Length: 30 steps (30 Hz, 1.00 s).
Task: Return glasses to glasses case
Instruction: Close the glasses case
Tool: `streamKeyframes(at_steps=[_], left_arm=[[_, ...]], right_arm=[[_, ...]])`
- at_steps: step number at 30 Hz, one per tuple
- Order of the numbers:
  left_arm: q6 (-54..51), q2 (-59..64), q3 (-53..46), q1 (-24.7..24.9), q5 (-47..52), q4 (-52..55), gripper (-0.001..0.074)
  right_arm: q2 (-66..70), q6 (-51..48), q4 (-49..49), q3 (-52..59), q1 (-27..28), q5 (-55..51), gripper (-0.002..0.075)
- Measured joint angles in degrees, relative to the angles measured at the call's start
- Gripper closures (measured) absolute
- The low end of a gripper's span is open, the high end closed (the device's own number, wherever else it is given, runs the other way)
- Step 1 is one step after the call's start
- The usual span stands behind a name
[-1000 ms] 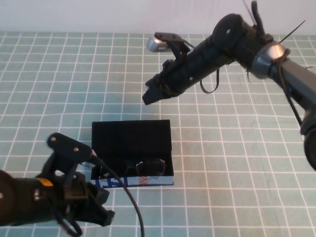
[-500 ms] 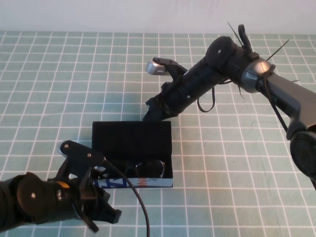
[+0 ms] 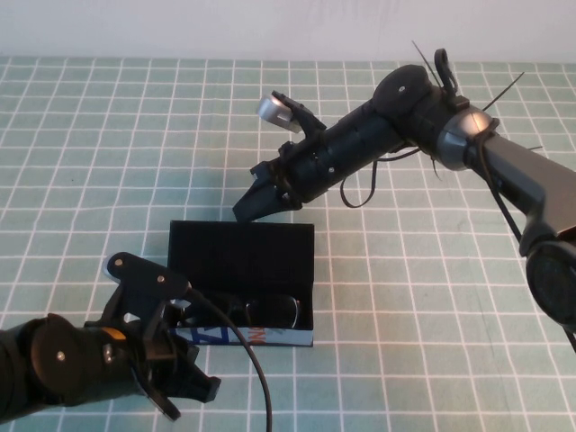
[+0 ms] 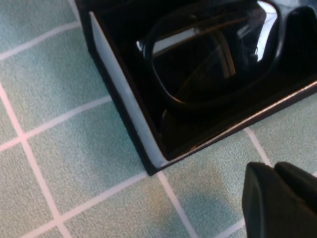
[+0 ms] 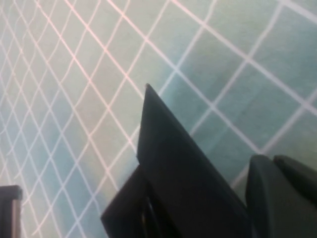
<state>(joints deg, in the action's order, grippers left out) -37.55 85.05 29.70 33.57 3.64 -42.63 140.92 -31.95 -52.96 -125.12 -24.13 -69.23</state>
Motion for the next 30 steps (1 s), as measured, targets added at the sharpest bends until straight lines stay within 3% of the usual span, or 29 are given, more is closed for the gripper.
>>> streamKeyframes(at_steps=[17, 30], left_arm=[[0.0, 0.0, 0.0, 0.0, -0.08, 0.0, 0.0736], [0.0, 0.0, 0.0, 0.0, -0.08, 0.0, 0.0736]], right_arm=[[-2.73, 0.87, 0.28, 0.0, -1.56, 0.0, 0.0737], [-2.78, 5.14, 19.35, -0.05, -0.61, -0.6, 0.0737]])
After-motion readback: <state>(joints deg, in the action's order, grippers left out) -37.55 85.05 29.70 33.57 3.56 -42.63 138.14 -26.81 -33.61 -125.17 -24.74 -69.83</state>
